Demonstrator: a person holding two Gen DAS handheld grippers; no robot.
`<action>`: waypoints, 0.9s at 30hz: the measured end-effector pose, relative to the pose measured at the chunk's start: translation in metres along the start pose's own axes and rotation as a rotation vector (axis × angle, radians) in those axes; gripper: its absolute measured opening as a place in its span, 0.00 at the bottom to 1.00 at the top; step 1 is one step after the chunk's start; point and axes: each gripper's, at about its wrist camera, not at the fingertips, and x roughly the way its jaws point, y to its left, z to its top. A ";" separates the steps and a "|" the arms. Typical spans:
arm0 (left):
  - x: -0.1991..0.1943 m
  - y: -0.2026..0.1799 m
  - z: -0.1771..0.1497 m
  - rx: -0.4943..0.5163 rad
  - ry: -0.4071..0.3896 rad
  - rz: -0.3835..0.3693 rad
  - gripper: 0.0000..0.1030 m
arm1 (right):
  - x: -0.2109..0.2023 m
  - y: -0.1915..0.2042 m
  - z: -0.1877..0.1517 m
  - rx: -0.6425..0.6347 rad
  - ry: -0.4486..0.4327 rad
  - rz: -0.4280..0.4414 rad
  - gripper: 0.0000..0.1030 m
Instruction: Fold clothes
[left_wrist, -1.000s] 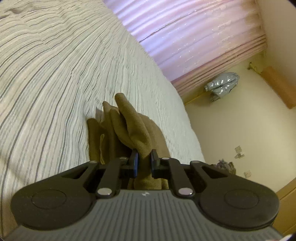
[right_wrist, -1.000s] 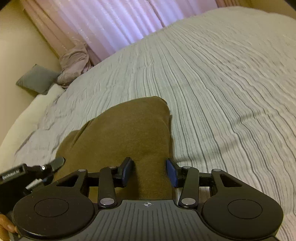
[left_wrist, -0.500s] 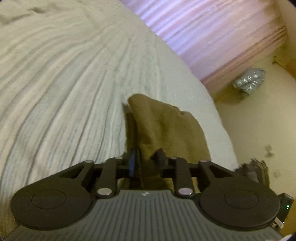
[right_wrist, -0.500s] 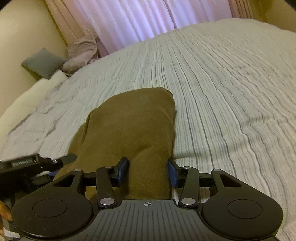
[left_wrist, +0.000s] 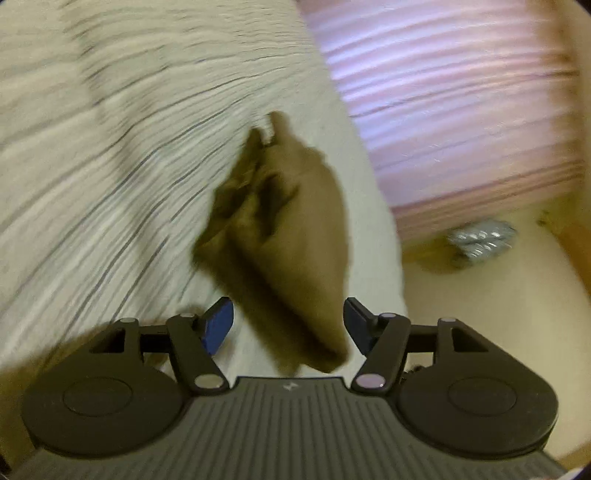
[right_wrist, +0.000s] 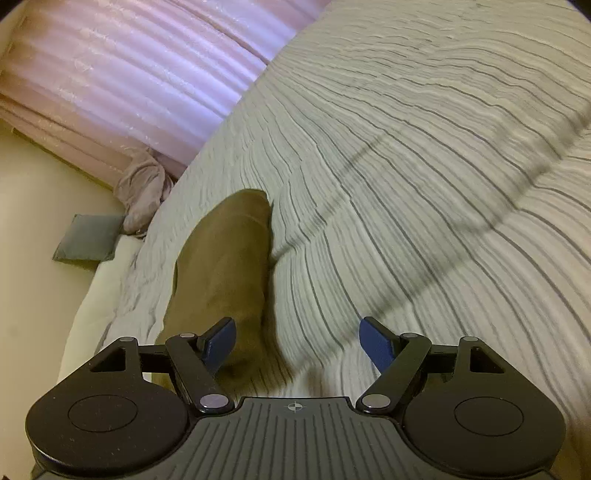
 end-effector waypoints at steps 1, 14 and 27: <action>0.005 0.001 -0.001 0.000 -0.018 0.019 0.59 | -0.003 0.000 -0.001 -0.010 0.006 0.000 0.75; 0.045 0.008 -0.007 0.035 -0.105 0.099 0.08 | 0.006 -0.002 0.009 -0.026 0.042 0.020 0.75; -0.032 0.022 0.073 0.159 0.012 0.022 0.07 | 0.022 0.001 0.007 0.014 0.174 0.195 0.74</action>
